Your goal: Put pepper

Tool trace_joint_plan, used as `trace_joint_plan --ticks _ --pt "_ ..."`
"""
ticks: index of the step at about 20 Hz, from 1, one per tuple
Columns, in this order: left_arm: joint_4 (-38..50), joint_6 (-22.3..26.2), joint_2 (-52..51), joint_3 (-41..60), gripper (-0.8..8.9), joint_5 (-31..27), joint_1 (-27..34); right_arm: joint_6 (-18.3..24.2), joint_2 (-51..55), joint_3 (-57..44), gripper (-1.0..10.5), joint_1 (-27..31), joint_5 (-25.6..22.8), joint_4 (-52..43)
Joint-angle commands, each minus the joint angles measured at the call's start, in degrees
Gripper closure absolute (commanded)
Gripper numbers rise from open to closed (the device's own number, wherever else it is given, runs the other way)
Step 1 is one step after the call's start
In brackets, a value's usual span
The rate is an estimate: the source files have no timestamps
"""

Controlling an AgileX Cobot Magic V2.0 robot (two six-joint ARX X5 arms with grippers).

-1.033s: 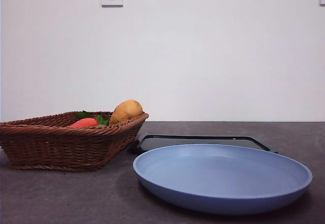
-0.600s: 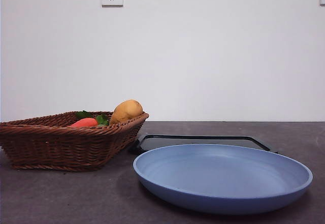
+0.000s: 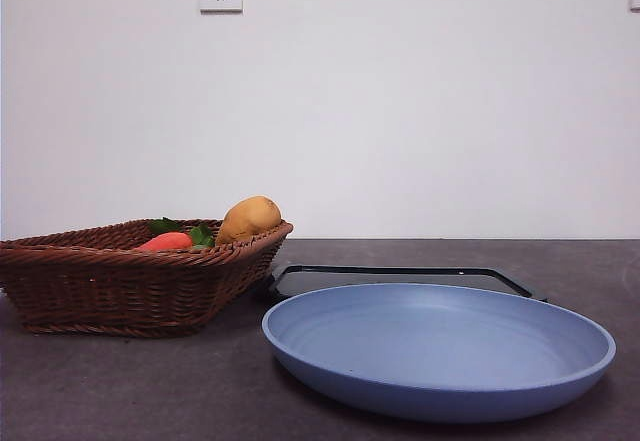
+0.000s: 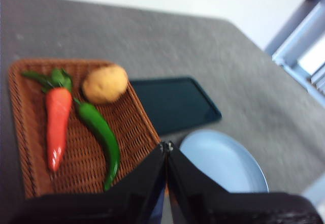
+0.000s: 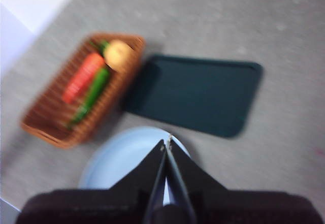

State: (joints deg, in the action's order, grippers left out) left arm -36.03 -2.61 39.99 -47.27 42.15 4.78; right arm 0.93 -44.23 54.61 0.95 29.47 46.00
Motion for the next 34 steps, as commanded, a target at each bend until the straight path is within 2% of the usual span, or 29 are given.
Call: trace_joint_plan --ticks 1,4,9,10,13,14,22,30,34 --pt "-3.43 5.53 1.25 -2.21 8.07 -0.11 -1.07 5.95 -0.55 1.84 9.4 -2.01 -5.73 3.19" --pt "-4.79 6.88 1.36 -2.62 8.07 -0.24 -1.79 6.67 -0.55 1.92 9.4 -4.2 -10.54 4.7" --pt "-4.76 7.02 1.33 -2.64 8.02 -0.2 -1.86 6.58 -0.74 1.92 9.3 -5.53 -11.47 4.39" --pt "-4.74 7.02 1.33 -2.64 7.74 -0.22 -1.86 5.92 -0.79 1.92 8.9 -5.53 -11.56 4.04" --pt "-4.72 6.91 1.33 -2.64 5.28 -0.59 -1.86 3.52 -0.79 1.92 7.0 -5.53 -11.58 2.91" --pt "-4.72 6.91 1.33 -2.64 4.97 -0.57 -1.86 3.37 -0.79 1.92 6.6 -5.53 -11.52 2.91" --pt "-4.7 6.71 1.33 -2.67 4.95 -0.55 -1.86 2.54 -6.36 1.92 6.5 -7.8 -11.3 3.39" --pt "-4.5 6.21 1.33 -2.67 4.95 -0.5 -1.86 2.71 -24.65 1.92 6.5 -14.8 -11.39 3.28" --pt "-4.09 5.66 1.33 -2.67 4.95 -0.24 -1.86 3.26 -33.81 1.92 6.5 -15.74 -11.41 1.46"
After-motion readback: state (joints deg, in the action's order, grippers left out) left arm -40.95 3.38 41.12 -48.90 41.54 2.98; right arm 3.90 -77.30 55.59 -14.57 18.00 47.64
